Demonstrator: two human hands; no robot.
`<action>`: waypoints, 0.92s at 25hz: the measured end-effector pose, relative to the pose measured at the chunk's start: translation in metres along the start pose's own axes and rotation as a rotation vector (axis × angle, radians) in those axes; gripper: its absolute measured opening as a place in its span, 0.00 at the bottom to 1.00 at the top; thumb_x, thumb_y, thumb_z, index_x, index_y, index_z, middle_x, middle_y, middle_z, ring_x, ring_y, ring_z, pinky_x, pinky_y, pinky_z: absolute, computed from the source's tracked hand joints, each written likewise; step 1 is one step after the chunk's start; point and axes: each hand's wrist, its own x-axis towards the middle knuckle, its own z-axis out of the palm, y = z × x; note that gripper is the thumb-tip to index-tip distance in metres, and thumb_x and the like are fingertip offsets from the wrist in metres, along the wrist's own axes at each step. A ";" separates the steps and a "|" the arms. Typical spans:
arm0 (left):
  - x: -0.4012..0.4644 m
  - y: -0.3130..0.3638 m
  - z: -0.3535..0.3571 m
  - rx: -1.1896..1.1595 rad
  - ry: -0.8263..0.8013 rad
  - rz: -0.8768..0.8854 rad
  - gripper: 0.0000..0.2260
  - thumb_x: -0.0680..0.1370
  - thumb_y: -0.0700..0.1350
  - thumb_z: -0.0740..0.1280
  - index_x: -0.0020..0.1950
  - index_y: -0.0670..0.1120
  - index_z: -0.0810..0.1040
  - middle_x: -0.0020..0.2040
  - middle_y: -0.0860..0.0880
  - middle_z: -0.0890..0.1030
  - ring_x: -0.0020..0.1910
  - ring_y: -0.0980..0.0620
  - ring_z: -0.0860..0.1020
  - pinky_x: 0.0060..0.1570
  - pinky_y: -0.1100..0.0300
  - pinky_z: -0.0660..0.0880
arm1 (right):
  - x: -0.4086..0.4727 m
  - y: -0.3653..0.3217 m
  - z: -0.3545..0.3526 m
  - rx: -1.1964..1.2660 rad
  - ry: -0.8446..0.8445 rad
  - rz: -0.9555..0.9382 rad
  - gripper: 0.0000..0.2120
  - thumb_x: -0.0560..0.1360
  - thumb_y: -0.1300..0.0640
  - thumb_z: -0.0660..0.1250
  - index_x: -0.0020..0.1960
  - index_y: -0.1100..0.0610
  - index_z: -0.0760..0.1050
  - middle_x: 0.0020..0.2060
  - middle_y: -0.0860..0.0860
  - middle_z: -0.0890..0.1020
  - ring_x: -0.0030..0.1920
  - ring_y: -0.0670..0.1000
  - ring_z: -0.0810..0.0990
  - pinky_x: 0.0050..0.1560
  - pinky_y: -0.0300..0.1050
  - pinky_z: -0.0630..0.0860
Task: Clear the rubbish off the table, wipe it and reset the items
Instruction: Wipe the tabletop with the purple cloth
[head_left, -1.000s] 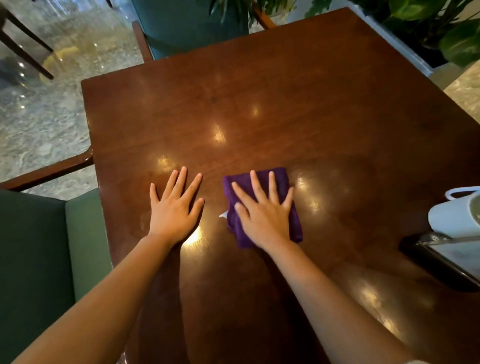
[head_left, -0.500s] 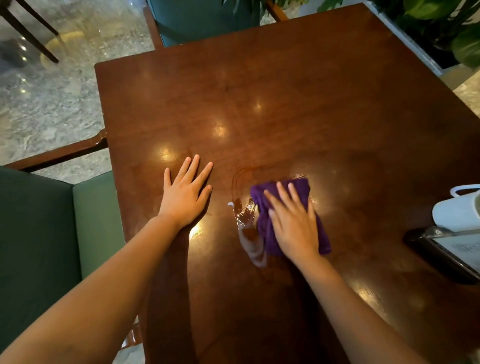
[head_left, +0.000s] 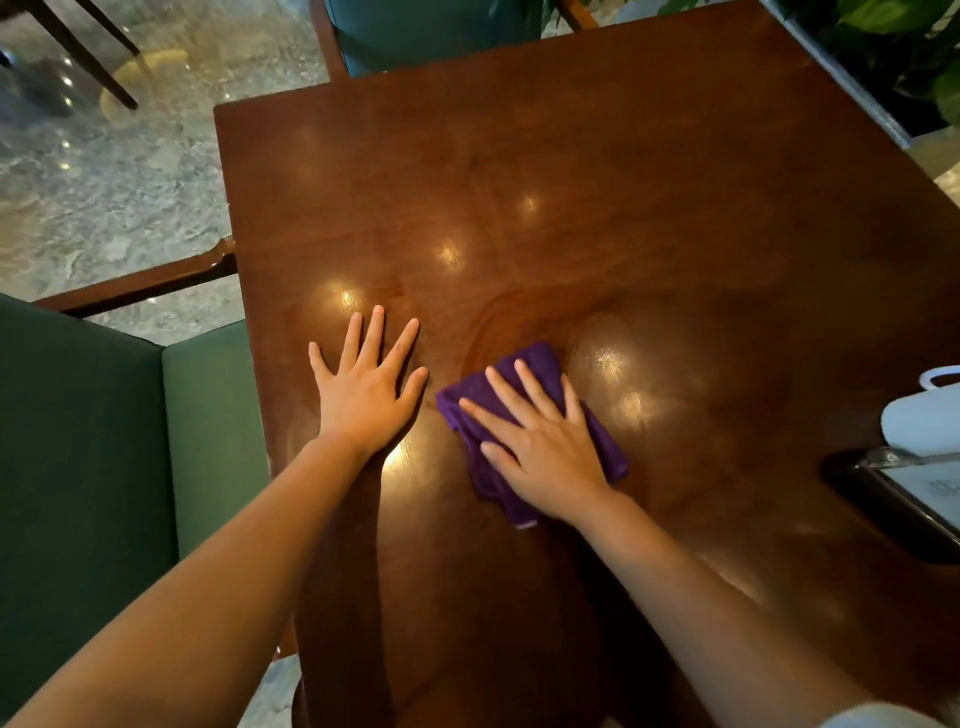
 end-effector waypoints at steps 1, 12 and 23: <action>-0.005 -0.001 0.000 -0.006 0.002 0.012 0.24 0.79 0.62 0.46 0.75 0.61 0.48 0.78 0.50 0.47 0.75 0.49 0.41 0.68 0.34 0.40 | -0.014 -0.007 0.002 0.003 -0.016 -0.023 0.23 0.77 0.42 0.52 0.72 0.38 0.55 0.76 0.46 0.56 0.76 0.52 0.48 0.71 0.62 0.46; -0.044 -0.007 0.001 -0.047 0.023 0.069 0.22 0.80 0.57 0.49 0.75 0.58 0.52 0.77 0.49 0.50 0.75 0.50 0.44 0.70 0.40 0.41 | -0.076 -0.053 0.022 0.391 0.324 0.115 0.16 0.75 0.55 0.57 0.60 0.51 0.76 0.61 0.48 0.78 0.66 0.42 0.68 0.65 0.45 0.64; -0.043 -0.008 0.004 -0.034 0.048 0.059 0.23 0.80 0.59 0.46 0.75 0.59 0.52 0.77 0.49 0.50 0.75 0.50 0.44 0.71 0.41 0.41 | -0.051 -0.015 -0.005 0.561 0.672 0.663 0.20 0.77 0.52 0.55 0.67 0.58 0.70 0.65 0.57 0.75 0.67 0.56 0.71 0.67 0.52 0.65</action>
